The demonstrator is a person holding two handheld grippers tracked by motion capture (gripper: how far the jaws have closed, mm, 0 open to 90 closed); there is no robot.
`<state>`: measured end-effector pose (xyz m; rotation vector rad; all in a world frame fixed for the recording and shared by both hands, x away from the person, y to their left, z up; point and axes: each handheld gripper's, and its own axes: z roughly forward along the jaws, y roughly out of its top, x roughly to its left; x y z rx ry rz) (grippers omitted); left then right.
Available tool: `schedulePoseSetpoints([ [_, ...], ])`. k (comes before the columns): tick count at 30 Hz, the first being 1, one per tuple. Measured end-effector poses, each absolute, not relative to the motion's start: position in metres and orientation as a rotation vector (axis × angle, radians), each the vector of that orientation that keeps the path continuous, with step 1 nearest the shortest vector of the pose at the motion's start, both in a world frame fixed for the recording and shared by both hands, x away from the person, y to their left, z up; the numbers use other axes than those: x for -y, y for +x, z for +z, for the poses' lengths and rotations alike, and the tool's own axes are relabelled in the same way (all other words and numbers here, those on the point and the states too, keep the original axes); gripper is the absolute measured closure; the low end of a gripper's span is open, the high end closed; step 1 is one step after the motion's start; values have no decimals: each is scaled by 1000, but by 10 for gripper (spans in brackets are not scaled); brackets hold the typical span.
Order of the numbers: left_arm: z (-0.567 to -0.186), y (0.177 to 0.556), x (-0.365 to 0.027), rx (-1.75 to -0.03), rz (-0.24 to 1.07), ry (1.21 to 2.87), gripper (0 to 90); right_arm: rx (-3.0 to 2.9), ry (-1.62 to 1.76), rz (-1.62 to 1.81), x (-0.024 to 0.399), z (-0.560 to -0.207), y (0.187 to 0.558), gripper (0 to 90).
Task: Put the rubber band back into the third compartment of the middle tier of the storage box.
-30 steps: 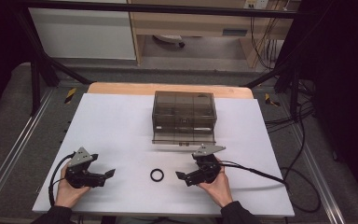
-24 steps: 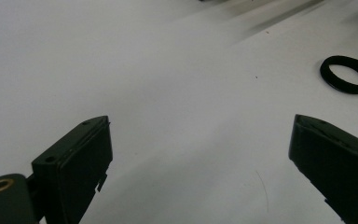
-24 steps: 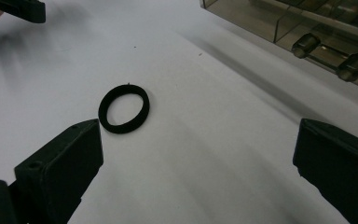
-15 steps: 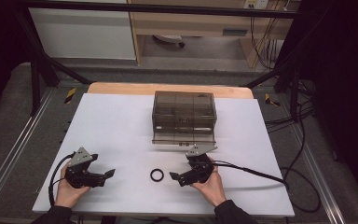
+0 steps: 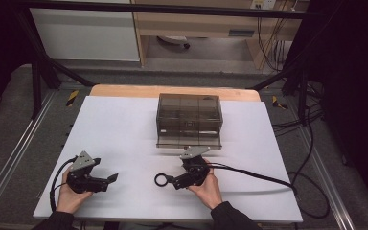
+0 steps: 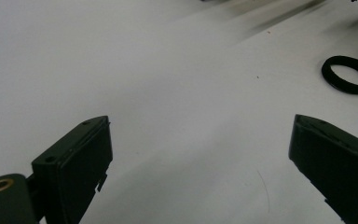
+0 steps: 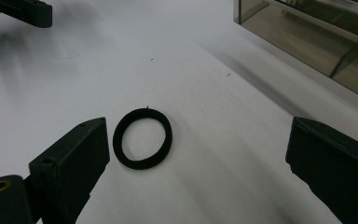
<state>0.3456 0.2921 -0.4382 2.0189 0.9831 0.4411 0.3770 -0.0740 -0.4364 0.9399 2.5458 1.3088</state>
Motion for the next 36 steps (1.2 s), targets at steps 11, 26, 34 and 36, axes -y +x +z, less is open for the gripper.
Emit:
schedulePoseSetpoints([
  [11,-438,346,-292,-983,442,2018,57,-2571,913,1300,59,-436,380,174],
  [26,-438,346,-292,-984,443,2018,57,-2613,899,1228,48,-441,383,398],
  [34,-438,346,-292,-984,442,2019,57,-2647,884,1198,47,-446,383,535],
  [36,-438,346,-292,-984,443,2019,57,-2651,883,1194,47,-447,382,559],
])
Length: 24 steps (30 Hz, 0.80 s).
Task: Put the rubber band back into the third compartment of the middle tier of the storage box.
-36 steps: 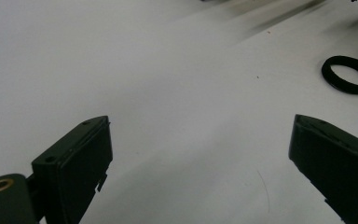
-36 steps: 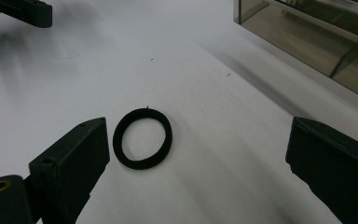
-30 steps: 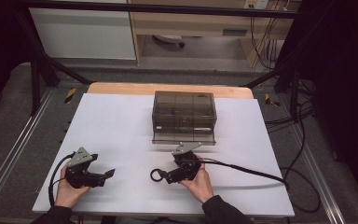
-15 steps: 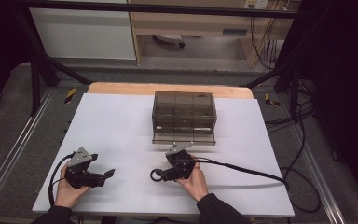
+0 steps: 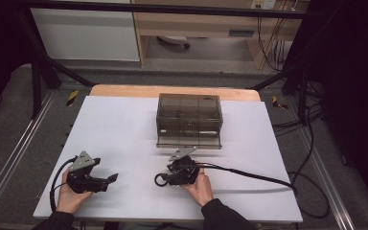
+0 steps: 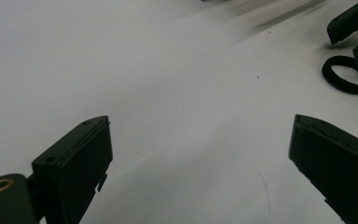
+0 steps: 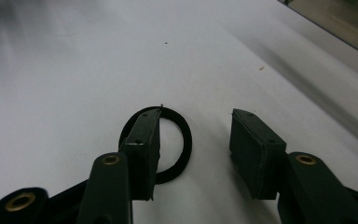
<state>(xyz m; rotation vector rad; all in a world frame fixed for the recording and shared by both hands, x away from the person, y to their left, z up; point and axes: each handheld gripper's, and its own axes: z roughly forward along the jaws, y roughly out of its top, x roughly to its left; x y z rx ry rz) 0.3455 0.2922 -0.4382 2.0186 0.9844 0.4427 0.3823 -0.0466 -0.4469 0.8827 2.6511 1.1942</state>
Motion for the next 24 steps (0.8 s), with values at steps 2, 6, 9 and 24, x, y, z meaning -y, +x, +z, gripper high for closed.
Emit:
schedulePoseSetpoints([
  [2,-438,346,-292,-986,442,2018,57,-2655,889,1188,46,-448,382,586],
  [6,-438,346,-292,-987,442,2019,57,-2656,895,1180,46,-449,382,634],
  [9,-438,346,-292,-986,442,2018,57,-2659,902,1180,46,-449,382,657],
  [24,-438,346,-292,-987,443,2018,57,-2694,914,1170,46,-450,383,812],
])
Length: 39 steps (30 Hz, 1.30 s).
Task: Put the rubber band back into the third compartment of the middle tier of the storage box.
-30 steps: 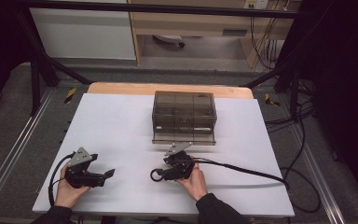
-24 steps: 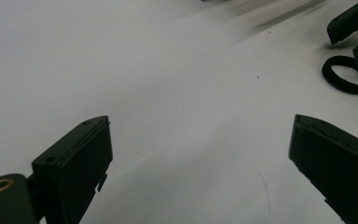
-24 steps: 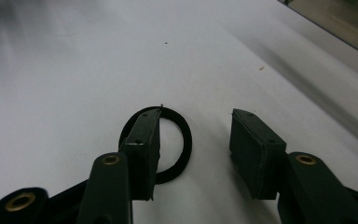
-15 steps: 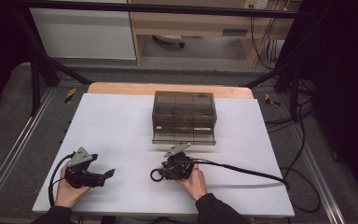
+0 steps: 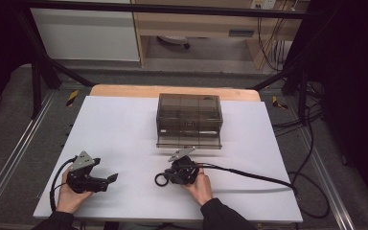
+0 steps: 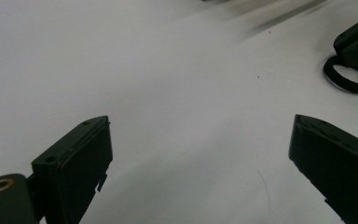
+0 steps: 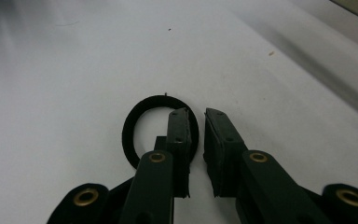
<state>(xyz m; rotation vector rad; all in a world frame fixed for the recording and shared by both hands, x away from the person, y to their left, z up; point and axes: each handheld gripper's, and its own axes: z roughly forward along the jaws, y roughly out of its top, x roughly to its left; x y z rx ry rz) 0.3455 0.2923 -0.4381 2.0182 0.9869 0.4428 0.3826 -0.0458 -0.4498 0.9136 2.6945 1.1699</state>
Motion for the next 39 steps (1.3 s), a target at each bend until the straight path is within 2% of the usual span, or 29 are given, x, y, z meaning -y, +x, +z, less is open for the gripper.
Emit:
schedulePoseSetpoints([
  [14,-438,345,-292,-987,444,2018,57,-2710,940,1163,46,-449,383,865],
  [39,-438,345,-293,-989,446,2016,57,-2687,932,1180,52,-434,381,876],
])
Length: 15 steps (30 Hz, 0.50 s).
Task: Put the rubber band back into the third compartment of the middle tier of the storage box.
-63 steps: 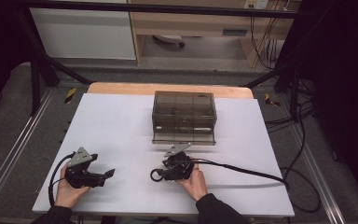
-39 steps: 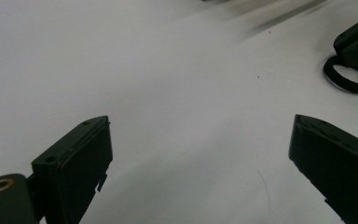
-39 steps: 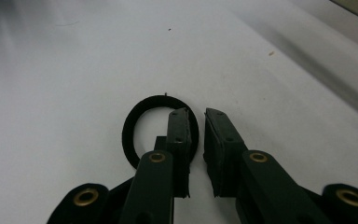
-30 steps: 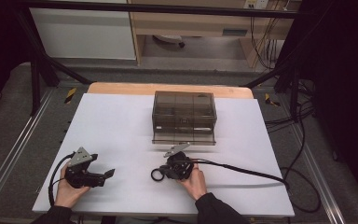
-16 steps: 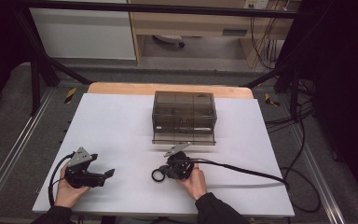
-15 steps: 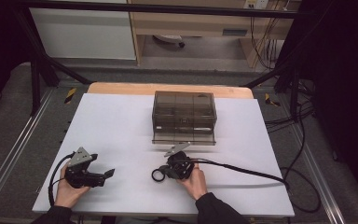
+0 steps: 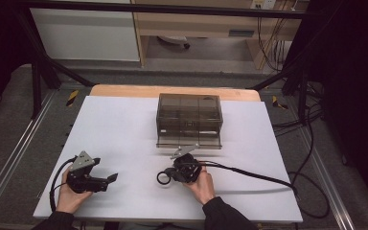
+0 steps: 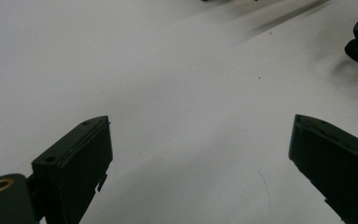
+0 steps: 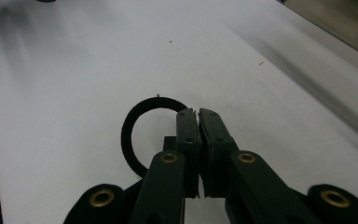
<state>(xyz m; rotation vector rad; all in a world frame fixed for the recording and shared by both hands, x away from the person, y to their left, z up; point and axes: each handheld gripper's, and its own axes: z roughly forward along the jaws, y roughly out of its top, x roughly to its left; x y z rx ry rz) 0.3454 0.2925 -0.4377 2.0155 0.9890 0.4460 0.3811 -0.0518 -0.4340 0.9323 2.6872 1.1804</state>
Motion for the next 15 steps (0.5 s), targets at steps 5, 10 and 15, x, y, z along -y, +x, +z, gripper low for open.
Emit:
schedulePoseSetpoints([
  [5,-438,345,-292,-989,446,2016,57,-2680,937,1177,54,-430,381,876],
  [10,-438,345,-293,-990,446,2013,57,-2673,934,1175,56,-426,381,876],
  [15,-438,345,-292,-990,448,2014,57,-2659,931,1177,59,-420,381,877],
])
